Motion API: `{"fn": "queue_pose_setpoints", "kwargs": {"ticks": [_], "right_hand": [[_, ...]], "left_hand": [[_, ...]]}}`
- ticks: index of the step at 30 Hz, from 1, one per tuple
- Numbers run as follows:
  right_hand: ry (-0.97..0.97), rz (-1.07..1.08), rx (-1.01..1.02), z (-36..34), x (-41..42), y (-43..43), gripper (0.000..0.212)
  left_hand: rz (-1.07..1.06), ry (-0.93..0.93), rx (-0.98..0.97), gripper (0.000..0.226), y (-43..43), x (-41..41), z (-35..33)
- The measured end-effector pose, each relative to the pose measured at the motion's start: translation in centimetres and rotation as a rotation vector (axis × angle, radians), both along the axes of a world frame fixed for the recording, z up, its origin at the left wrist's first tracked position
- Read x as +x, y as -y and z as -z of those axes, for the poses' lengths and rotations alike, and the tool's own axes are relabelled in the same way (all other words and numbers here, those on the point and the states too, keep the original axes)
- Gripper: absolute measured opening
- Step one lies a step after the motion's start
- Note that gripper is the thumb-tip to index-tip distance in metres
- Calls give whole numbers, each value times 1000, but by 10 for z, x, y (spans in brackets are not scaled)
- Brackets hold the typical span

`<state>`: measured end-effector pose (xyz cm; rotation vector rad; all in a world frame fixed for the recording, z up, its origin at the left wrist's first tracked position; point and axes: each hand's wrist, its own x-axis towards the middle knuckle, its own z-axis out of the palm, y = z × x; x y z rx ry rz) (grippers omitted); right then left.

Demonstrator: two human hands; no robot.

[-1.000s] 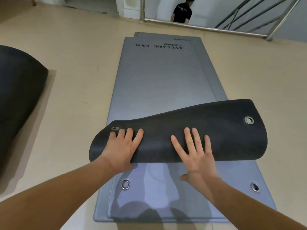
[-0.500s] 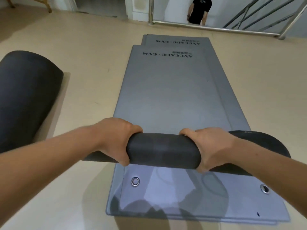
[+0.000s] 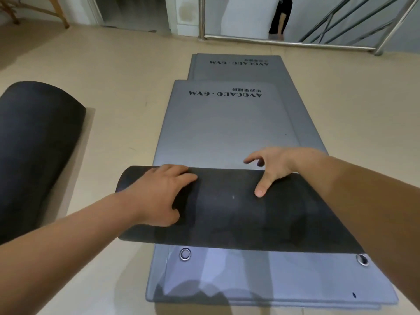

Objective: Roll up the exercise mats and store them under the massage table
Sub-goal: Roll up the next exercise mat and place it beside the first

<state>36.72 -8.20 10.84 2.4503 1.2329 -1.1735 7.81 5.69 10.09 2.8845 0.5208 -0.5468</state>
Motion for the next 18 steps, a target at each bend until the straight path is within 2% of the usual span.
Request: {"fn": "queue_pose_setpoints", "kwargs": {"ticks": [2,5,7,8,10,12,14,16,18], "right_hand": [[229,-1,131,-4,-1,-2,104],[618,-82,198,3,-21,0,63],[693,-160,278,17,-44,11,46],[687,-192,328,25,-56,20,47],[611,-231,351,34,-79,38,71],[549,-319,211,46,-95,51,109],[589,-397,119,66,-99,59,135],[676,-413,129,82,-95,59,146],[711,-395,151,88,-88,53,146]], "left_hand": [[2,-12,62,110,19,-9,19],[-33,-43,160,129,35,-8,49],[-66,-39,197,139,35,-1,63],[-75,-42,222,144,34,3,70],[-80,-60,276,150,29,9,82],[-86,-57,301,150,22,15,91],[-79,-46,291,147,17,21,93],[-54,-34,269,145,10,27,92],[-21,-25,249,141,4,33,89]]}}
